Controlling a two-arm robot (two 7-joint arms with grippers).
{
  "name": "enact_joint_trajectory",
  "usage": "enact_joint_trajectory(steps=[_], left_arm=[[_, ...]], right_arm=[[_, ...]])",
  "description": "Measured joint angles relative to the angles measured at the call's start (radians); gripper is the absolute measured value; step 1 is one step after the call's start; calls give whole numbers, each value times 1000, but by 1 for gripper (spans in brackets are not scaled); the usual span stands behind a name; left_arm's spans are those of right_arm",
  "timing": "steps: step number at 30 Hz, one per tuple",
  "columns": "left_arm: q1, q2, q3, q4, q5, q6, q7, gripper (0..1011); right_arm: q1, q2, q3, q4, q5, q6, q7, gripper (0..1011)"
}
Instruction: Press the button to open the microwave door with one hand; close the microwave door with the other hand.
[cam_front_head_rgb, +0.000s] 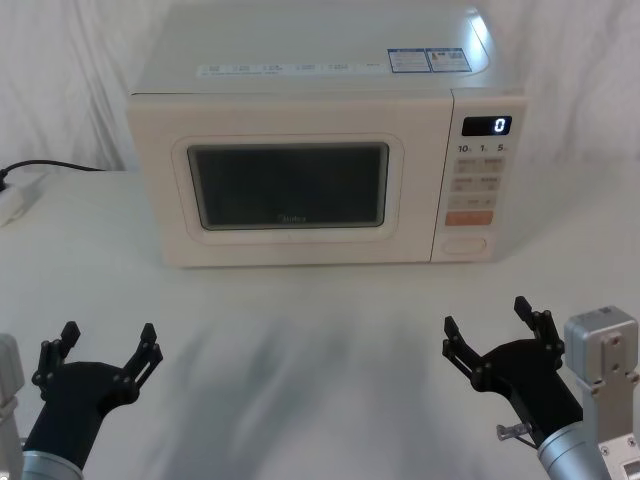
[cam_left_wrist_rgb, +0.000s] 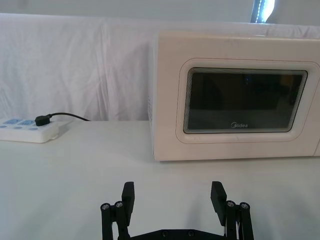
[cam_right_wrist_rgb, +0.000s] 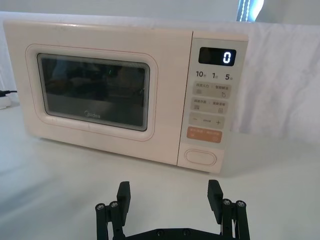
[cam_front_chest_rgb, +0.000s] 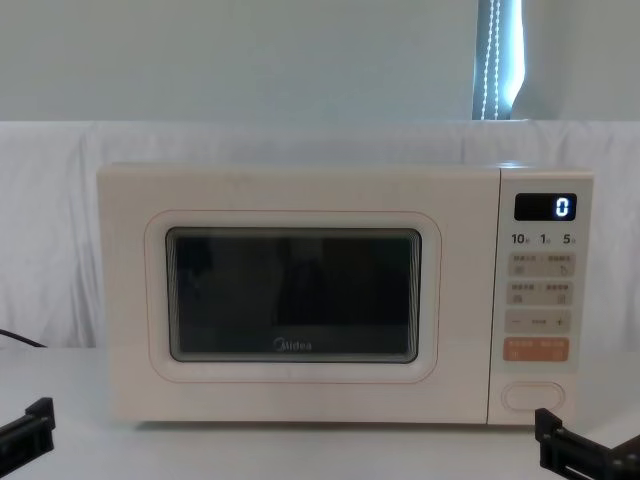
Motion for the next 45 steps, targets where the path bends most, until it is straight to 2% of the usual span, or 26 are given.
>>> enact_joint_trajectory(steps=[29,33,37,38,39,45], left_arm=[[0,0,0,0,0,0,0,1001],[0,0,0,0,0,0,0,1001],[0,0,0,0,0,0,0,1001],[0,0,0,0,0,0,0,1001],[0,0,0,0,0,0,0,1001],[0,0,0,0,0,0,0,1001]], right_arm=[[0,0,0,0,0,0,0,1001],[0,0,0,0,0,0,0,945],[0,0,0,0,0,0,0,847],[0,0,0,0,0,0,0,794],[0,0,0,0,0,0,0,794],[0,0,0,0,0,0,0,607]])
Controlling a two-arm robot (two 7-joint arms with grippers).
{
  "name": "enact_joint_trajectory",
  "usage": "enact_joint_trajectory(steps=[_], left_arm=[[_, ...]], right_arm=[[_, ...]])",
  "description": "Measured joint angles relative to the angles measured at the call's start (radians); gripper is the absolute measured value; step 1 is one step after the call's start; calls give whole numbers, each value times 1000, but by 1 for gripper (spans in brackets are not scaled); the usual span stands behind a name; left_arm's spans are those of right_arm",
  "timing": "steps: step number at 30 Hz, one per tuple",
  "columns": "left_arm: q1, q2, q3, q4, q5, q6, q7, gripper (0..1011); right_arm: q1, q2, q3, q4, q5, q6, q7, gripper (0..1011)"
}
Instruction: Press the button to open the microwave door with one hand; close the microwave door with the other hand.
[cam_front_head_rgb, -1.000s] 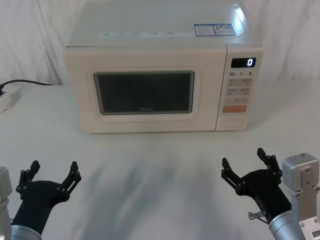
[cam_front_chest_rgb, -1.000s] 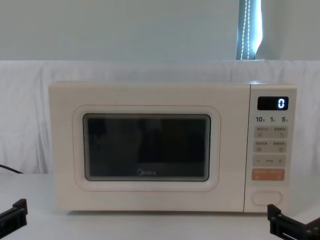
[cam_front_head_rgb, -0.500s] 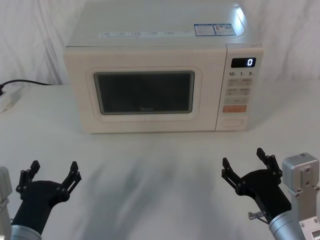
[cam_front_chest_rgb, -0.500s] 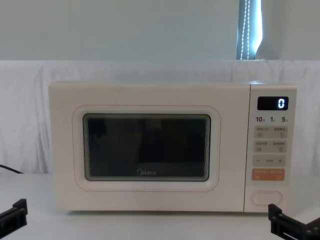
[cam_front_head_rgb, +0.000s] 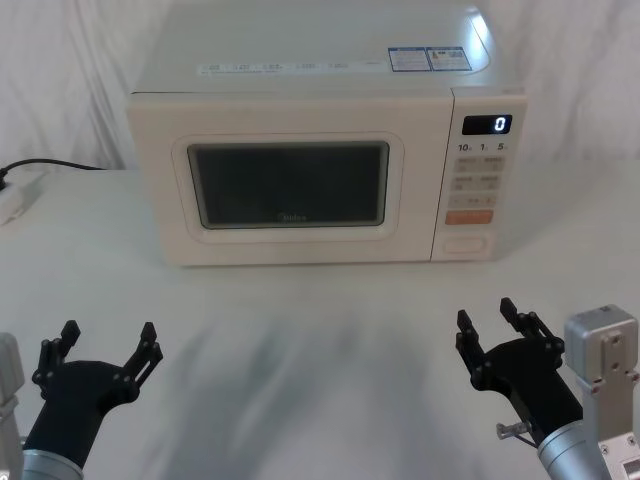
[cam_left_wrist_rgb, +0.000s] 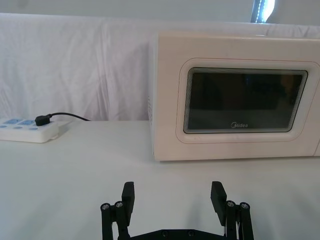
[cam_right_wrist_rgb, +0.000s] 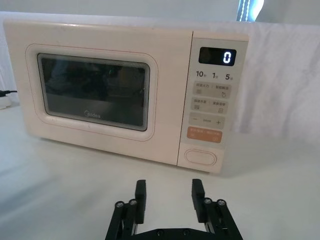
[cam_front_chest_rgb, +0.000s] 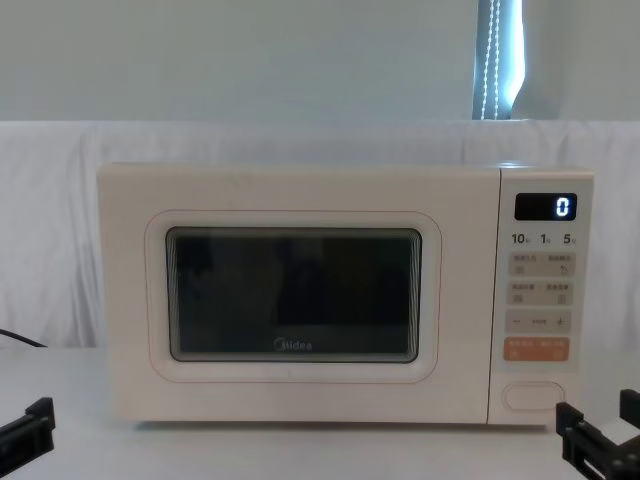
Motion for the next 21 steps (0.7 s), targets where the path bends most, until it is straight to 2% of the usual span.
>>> enact_joint_trajectory(steps=[12,13,19,21], left_arm=[[0,0,0,0,0,0,0,1001],[0,0,0,0,0,0,0,1001],[0,0,0,0,0,0,0,1001],[0,0,0,0,0,0,0,1001]], right_arm=[[0,0,0,0,0,0,0,215],[0,0,0,0,0,0,0,215],[0,0,0,0,0,0,0,14],[0,0,0,0,0,0,0,0]])
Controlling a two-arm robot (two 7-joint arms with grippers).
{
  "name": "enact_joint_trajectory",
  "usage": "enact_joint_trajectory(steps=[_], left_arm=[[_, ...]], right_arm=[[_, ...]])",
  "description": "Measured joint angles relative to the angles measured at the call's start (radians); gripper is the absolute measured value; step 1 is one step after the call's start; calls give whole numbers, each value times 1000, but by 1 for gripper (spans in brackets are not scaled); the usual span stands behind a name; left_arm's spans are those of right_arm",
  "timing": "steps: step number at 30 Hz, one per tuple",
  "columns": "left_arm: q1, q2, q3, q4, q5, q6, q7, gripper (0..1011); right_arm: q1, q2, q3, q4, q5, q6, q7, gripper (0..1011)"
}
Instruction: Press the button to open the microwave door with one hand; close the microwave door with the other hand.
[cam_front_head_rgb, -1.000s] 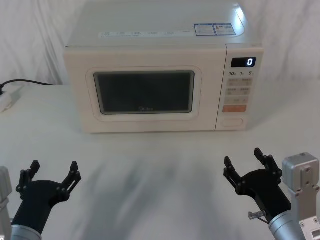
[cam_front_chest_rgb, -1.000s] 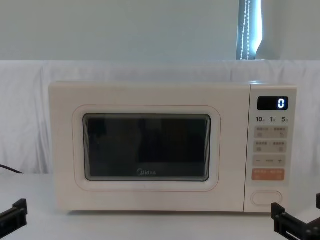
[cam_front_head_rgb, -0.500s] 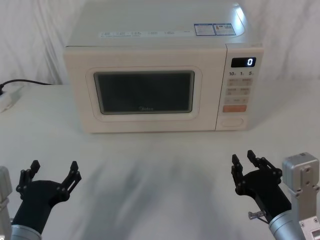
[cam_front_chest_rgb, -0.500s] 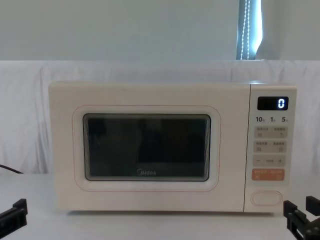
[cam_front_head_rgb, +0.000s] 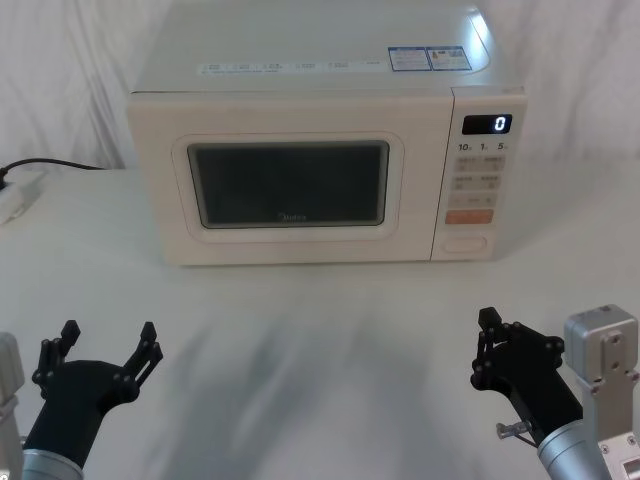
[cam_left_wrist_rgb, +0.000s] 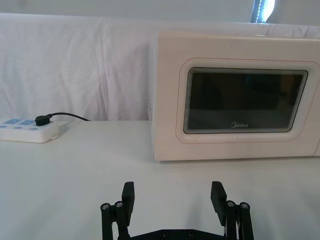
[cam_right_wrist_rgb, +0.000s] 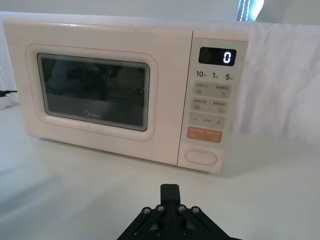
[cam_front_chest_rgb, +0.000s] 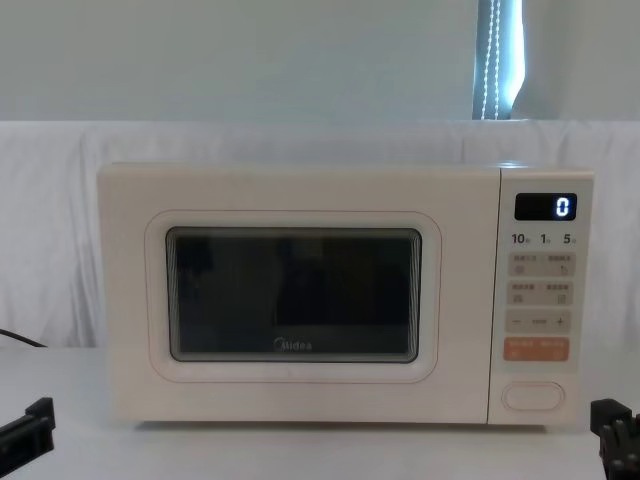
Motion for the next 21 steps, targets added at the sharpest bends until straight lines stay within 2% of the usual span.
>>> enact_joint_trajectory(steps=[8,13,21], left_arm=[[0,0,0,0,0,0,0,1001],[0,0,0,0,0,0,0,1001],[0,0,0,0,0,0,0,1001]], right_arm=[[18,-15,12,17,0,5,23,0],[45,-34,33,51,14,20,49,0],[129,-68,67,151,39,42,93,0]])
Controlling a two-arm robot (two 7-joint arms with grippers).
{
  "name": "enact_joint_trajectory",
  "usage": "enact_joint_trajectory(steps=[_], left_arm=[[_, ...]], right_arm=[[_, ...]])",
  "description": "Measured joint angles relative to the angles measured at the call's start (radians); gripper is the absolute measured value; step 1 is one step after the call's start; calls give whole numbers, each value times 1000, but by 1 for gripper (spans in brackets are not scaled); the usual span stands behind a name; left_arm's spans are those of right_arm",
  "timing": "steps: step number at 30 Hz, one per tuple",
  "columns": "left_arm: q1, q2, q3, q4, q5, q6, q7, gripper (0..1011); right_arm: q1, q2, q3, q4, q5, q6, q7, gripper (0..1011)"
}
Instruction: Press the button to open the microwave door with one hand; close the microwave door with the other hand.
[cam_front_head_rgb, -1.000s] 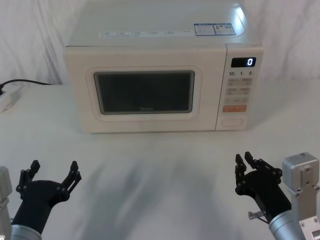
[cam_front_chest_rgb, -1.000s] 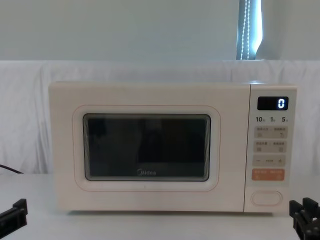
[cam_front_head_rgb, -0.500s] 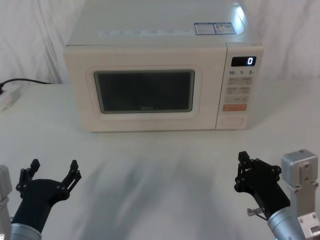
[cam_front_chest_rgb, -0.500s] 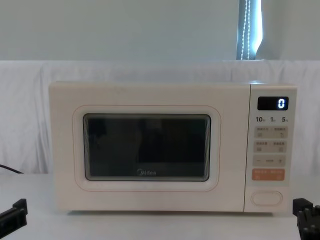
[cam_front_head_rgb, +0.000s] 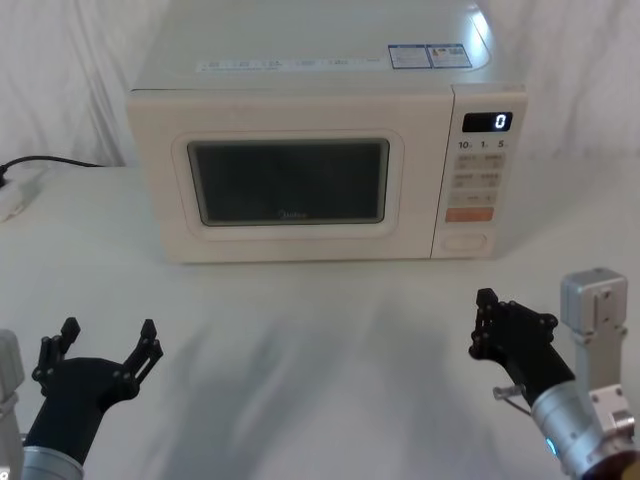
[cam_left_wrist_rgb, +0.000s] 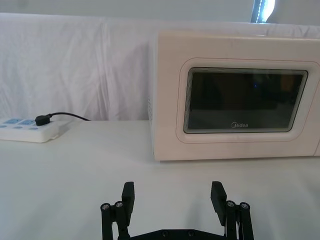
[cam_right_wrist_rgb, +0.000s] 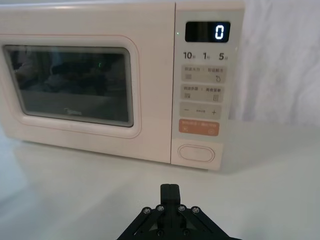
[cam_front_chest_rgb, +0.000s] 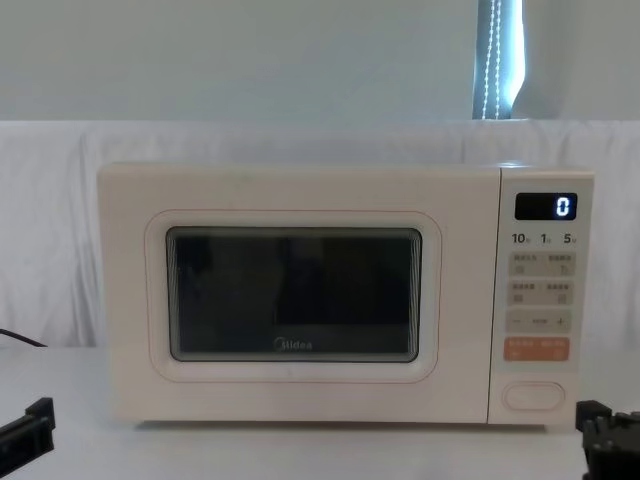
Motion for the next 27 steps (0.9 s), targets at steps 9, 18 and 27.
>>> enact_joint_trajectory(steps=[9,18,27], left_arm=[[0,0,0,0,0,0,0,1001],[0,0,0,0,0,0,0,1001],[0,0,0,0,0,0,0,1001]], right_arm=[[121,-35,20,153,-7,-10,26,0],[218,-56,30,292,-28,-63,35,0],[296,-74,43,414,-40,-103,36,0]])
